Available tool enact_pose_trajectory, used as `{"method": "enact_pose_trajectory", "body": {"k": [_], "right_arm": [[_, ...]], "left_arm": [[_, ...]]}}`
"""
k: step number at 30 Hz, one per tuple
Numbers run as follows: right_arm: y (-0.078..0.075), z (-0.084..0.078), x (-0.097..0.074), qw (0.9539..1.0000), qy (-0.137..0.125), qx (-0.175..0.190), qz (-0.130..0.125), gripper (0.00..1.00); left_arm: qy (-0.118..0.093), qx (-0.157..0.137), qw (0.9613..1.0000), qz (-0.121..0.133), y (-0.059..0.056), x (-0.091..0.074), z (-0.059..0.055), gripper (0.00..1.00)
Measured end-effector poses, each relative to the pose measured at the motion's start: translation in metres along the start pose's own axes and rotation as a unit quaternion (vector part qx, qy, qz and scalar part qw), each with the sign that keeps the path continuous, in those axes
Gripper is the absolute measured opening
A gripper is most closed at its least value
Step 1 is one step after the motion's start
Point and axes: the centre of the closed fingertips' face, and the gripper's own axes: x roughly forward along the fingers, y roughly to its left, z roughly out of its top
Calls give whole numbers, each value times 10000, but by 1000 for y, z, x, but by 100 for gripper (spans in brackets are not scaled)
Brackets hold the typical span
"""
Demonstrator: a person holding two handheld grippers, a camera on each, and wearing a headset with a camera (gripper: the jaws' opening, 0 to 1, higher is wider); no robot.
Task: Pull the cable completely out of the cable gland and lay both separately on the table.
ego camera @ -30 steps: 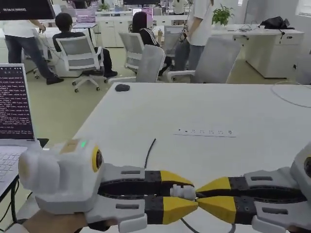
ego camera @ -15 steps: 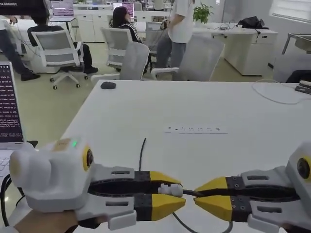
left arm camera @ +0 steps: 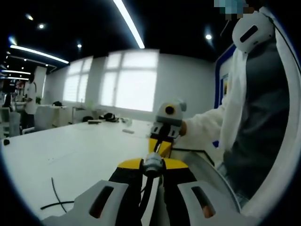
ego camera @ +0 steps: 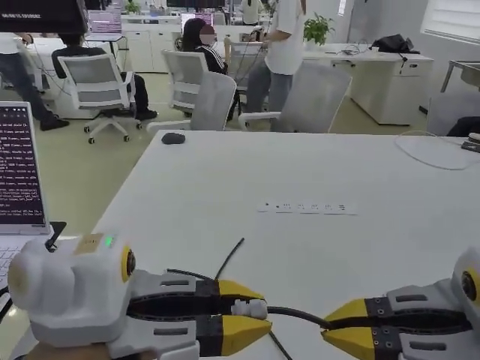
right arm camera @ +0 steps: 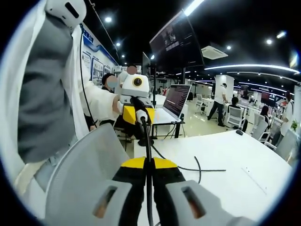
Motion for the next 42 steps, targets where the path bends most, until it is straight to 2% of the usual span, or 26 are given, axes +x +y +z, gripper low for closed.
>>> {"method": "enact_pose_trajectory", "body": {"k": [4, 11, 15, 20, 22, 25, 27, 30, 34, 37, 40, 42], "right_arm": [[-1, -5, -2, 10000, 40, -14, 59, 2], [-5, -4, -6, 9999, 51, -94, 73, 2], [-4, -5, -10, 9999, 82, -90, 70, 2], [-7, -6, -13, 9999, 108, -118, -21, 3], [-8, -4, -13, 9999, 102, -33, -46, 6], [-7, 13, -10, 9999, -138, -37, -33, 14], [-4, 22, -8, 9997, -235, -110, 47, 14], [0, 29, -3, 9994, -242, -184, 135, 17], [2, 31, 3, 9990, -243, -311, 206, 14], [1, 28, 5, 9992, -215, -274, 202, 12], [4, 28, 4, 9987, -216, -410, 229, 3], [4, 29, 2, 9987, -256, -379, 222, 3]], "left_arm": [[63, -80, 9999, 124, 1, 1, -2, 17], [-11, 0, 9996, 266, 3, 7, 2, 16], [-79, -93, 9994, 323, 6, 12, 3, 16], [-113, -70, 9994, 335, 3, 18, 6, 16], [-92, -43, 9993, 347, 3, 18, 6, 16], [19, 11, 9995, 320, -1, 23, 4, 16], [74, 36, 9995, 301, -2, 26, 1, 17], [101, 51, 9996, 266, -4, 32, 1, 17], [150, 115, 9996, 202, -7, 38, 2, 17], [153, 161, 9995, 202, -7, 42, 3, 17], [141, 146, 9995, 253, -4, 43, 3, 17], [116, 114, 9996, 237, -5, 43, 4, 17]]}}
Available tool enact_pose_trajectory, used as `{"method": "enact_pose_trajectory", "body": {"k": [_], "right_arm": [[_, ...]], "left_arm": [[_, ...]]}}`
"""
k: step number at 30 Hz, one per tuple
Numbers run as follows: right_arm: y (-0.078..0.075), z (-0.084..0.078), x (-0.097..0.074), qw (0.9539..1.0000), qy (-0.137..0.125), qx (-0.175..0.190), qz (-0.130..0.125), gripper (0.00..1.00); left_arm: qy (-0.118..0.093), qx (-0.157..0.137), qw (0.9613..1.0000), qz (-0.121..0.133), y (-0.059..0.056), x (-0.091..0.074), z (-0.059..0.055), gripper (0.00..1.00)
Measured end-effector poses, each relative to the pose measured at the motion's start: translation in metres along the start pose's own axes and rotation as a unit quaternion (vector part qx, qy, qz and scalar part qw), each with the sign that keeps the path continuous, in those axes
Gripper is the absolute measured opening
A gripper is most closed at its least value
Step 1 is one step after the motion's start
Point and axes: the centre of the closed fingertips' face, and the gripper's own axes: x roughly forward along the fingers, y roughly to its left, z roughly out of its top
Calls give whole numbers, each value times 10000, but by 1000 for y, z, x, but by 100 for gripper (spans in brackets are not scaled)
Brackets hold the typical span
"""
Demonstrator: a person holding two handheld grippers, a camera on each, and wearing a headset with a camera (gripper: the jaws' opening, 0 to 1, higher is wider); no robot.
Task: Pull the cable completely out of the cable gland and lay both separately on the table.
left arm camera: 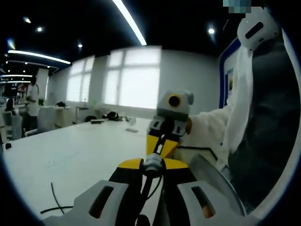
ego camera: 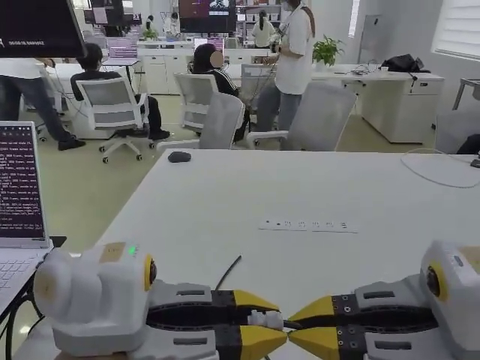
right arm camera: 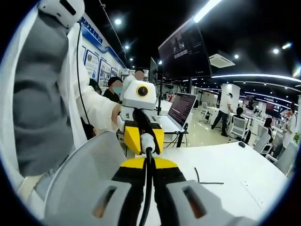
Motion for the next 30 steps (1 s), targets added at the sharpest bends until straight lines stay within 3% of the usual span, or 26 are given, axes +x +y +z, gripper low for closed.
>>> {"method": "enact_pose_trajectory", "body": {"k": [12, 20, 30], "right_arm": [[-4, -6, -3, 9999, 25, -119, -40, 2], [-7, -12, -8, 9998, 94, -101, -111, 2], [-14, -36, -20, 9991, 328, -27, -279, 2]], "left_arm": [[56, 55, 10000, 2, 1, 4, -3, 17], [-14, 4, 9999, 172, 7, -11, -3, 17], [-84, 5, 9995, 305, 12, -22, -2, 16]]}}
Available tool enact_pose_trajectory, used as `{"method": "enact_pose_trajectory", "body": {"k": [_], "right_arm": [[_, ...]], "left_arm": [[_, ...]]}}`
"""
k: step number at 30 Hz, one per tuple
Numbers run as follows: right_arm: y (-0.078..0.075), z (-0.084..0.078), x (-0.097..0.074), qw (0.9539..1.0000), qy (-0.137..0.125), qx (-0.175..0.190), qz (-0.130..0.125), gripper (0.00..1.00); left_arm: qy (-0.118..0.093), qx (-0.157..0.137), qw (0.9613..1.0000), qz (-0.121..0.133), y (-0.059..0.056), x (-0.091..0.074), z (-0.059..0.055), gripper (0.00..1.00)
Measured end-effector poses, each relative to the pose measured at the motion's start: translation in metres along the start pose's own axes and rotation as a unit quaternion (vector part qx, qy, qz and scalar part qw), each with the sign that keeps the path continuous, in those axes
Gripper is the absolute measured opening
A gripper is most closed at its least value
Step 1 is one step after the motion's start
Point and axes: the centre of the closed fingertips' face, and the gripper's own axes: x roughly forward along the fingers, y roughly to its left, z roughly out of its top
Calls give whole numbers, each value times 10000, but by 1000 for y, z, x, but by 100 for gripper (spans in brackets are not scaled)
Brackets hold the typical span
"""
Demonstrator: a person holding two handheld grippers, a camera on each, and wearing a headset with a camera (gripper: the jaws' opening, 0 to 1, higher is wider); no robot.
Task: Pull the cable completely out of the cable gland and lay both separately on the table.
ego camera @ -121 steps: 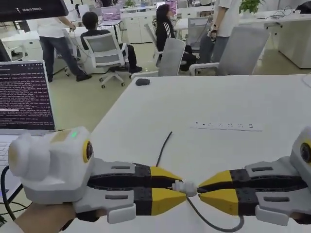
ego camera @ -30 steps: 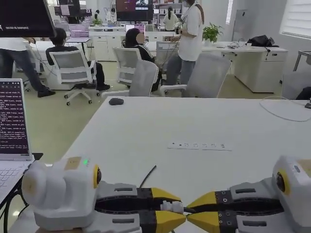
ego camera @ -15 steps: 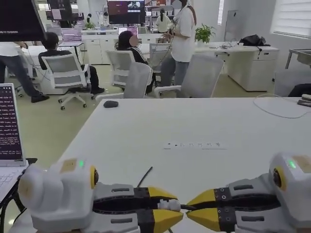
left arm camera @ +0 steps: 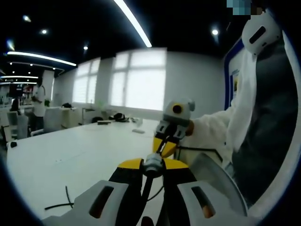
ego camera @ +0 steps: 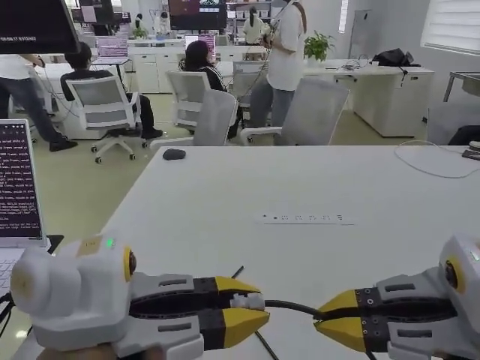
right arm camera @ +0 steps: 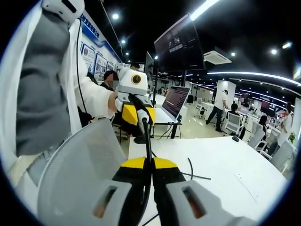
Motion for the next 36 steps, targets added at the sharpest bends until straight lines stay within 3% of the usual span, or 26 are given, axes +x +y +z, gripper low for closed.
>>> {"method": "enact_pose_trajectory", "body": {"k": [13, 22, 29, 36], "right_arm": [[-9, -34, -20, 9989, 302, 220, -269, 2], [-9, -41, -22, 9984, 368, 291, -303, 2], [-11, -40, -25, 9979, 431, 364, -330, 3], [-18, -21, -25, 9985, 316, 265, -373, 14]], "left_arm": [[-92, 2, 9998, 155, 9, -4, 4, 16], [-11, 46, 9999, 159, 6, 2, 1, 16], [9, 55, 9998, 200, 7, 5, 2, 16], [62, 99, 9997, 236, 7, 13, 3, 16]]}}
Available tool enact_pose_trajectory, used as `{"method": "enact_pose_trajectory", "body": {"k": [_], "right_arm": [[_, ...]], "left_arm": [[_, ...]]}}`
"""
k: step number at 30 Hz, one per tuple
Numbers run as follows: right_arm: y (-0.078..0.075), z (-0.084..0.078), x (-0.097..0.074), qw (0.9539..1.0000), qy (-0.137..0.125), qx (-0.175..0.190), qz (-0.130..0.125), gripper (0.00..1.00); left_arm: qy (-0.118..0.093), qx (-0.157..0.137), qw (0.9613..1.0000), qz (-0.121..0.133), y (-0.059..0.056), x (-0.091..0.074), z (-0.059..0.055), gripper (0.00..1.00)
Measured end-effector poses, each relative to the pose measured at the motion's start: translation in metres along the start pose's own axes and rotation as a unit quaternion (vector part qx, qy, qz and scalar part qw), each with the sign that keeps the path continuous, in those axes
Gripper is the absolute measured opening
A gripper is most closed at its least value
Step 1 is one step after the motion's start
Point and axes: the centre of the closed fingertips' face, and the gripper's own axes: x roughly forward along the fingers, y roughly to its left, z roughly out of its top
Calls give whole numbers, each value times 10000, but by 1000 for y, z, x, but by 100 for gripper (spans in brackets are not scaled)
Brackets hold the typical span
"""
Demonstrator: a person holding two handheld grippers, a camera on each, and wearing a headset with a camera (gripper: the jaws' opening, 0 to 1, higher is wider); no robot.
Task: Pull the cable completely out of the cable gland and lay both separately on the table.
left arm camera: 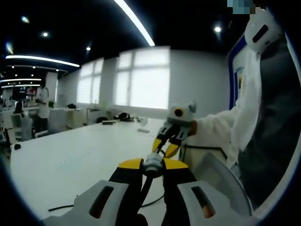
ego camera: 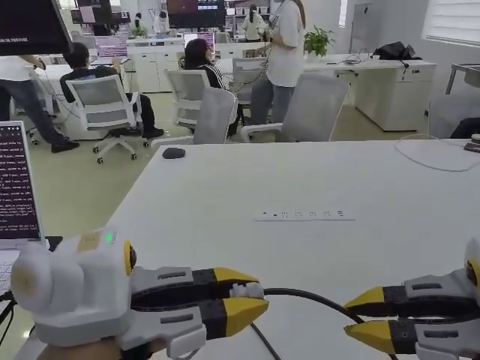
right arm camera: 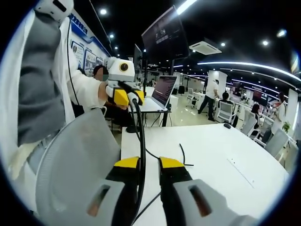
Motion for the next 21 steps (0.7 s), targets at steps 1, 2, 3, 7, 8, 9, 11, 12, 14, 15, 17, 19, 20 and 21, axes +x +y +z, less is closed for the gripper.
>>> {"method": "enact_pose_trajectory", "body": {"k": [1, 2, 3, 7, 8, 9, 11, 12, 14, 15, 17, 19, 20, 21], "right_arm": [[0, 6, 1, 10000, -47, -41, 14, 15], [0, 11, 2, 9999, -96, -75, 10, 17], [1, 19, 5, 9997, -189, -144, 14, 18], [5, 43, 11, 9983, -456, -322, 158, 17], [6, 46, 13, 9980, -474, -375, 187, 17], [8, 49, 15, 9976, -469, -445, 252, 17], [11, 52, 19, 9968, -464, -547, 350, 16], [11, 52, 20, 9967, -461, -556, 369, 16], [11, 50, 22, 9966, -436, -543, 438, 14], [11, 49, 23, 9966, -423, -549, 448, 13], [11, 44, 23, 9967, -364, -531, 496, 11], [10, 41, 23, 9968, -358, -502, 512, 10], [10, 41, 23, 9968, -364, -465, 538, 9], [10, 41, 23, 9967, -363, -475, 552, 7]], "left_arm": [[13, 8, 10000, -10, 0, 2, 0, 16], [28, 11, 10000, -20, -1, 3, -1, 16], [53, 8, 10000, -28, -1, 6, -2, 16], [196, 41, 9998, -59, -3, 16, -8, 17], [216, 46, 9997, -76, -4, 19, -9, 17], [221, 51, 9997, -95, -5, 21, -10, 17], [219, 54, 9997, -124, -6, 26, -9, 17], [221, 56, 9997, -125, -7, 27, -9, 17], [229, 44, 9997, -113, -6, 30, -9, 17], [230, 42, 9997, -101, -6, 30, -9, 17], [217, 15, 9997, -78, -5, 30, -9, 17], [220, 2, 9997, -67, -4, 31, -10, 17], [232, 1, 9997, -71, -5, 31, -10, 17], [232, -3, 9997, -71, -5, 32, -10, 17]]}}
